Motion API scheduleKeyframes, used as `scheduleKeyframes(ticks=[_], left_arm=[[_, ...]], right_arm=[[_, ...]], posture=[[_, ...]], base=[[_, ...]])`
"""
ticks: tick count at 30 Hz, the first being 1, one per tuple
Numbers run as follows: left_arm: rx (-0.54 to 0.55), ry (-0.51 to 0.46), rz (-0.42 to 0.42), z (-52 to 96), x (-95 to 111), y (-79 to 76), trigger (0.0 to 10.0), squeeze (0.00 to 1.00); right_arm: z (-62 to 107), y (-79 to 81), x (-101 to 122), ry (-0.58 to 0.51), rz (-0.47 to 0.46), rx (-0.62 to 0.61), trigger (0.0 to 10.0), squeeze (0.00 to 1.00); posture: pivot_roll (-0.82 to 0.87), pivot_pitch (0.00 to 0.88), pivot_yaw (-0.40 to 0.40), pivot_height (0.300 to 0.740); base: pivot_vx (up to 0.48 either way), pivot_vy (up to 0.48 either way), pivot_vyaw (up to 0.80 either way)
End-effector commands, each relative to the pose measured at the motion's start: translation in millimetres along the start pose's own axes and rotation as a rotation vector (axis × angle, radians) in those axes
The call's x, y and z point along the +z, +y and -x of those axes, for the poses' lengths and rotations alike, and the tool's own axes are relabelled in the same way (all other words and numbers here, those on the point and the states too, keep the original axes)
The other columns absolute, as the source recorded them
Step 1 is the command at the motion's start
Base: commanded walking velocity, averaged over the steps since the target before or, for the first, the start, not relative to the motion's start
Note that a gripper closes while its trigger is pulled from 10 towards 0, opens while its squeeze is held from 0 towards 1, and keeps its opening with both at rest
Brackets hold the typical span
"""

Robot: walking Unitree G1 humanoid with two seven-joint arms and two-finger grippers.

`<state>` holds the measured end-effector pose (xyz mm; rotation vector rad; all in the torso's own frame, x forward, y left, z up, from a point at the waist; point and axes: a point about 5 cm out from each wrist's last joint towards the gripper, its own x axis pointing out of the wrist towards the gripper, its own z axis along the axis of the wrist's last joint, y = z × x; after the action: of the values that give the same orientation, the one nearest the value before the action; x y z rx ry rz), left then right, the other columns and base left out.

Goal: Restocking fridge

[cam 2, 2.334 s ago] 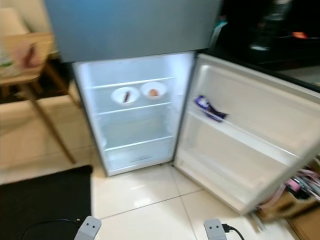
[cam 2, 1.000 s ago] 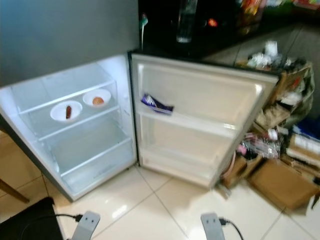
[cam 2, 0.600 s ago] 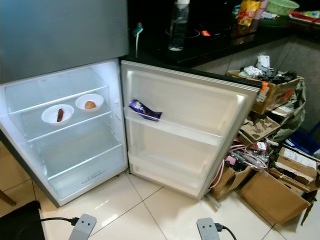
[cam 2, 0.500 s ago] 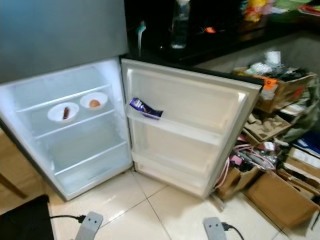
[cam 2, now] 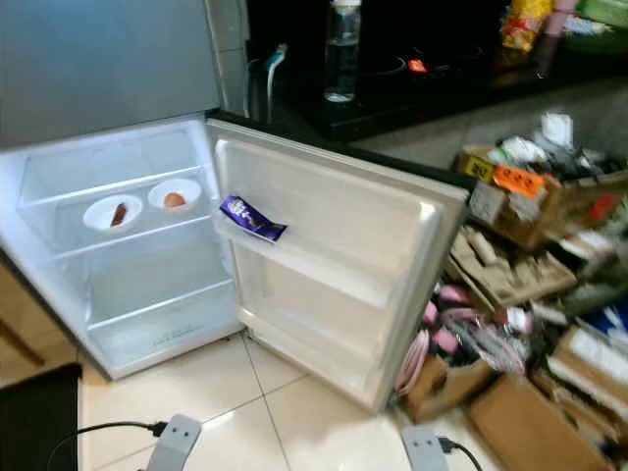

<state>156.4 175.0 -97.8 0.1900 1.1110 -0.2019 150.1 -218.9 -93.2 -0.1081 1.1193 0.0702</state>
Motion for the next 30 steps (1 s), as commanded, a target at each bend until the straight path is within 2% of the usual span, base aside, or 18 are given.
scheduleKeyframes(ticks=[1,6,12,18,21,30], left_arm=[[0.009,0.014,0.01,0.7,-4.5,2.6,10.0,0.0],[0.006,0.014,0.009,0.7,-4.1,2.3,10.0,0.0],[-0.01,0.013,0.012,0.6,-5.2,-0.2,10.0,0.0],[-0.024,0.015,0.0,0.5,-5.5,-2.0,10.0,0.0],[0.003,0.004,0.002,0.4,-3.0,0.6,10.0,0.0],[0.008,0.001,0.011,0.3,-1.6,1.6,10.0,0.0]], right_arm=[[-0.8,5.5,-0.7,-0.002,-0.008,0.019,10.0,0.0],[-0.7,4.6,-0.6,-0.006,-0.008,0.006,10.0,0.0],[-0.4,2.5,-1.2,-0.006,-0.008,-0.018,10.0,0.0],[-0.3,2.1,-1.2,-0.009,-0.013,-0.018,10.0,0.0],[-0.3,1.8,-0.9,-0.009,-0.013,-0.019,10.0,0.0],[-0.1,-3.8,9.5,-0.063,-0.055,-0.049,10.0,0.0]], posture=[[-0.09,0.0,0.003,0.74],[-0.09,0.0,0.002,0.74],[-0.09,0.0,0.003,0.74],[-0.09,0.0,0.004,0.74],[-0.09,0.0,0.005,0.74],[-0.1,0.0,0.008,0.74]], base=[[0.0,0.0,0.78],[0.0,0.0,0.78],[0.0,0.0,0.0],[0.0,-0.472,0.0],[0.0,-0.472,0.0],[0.0,0.0,0.0]])
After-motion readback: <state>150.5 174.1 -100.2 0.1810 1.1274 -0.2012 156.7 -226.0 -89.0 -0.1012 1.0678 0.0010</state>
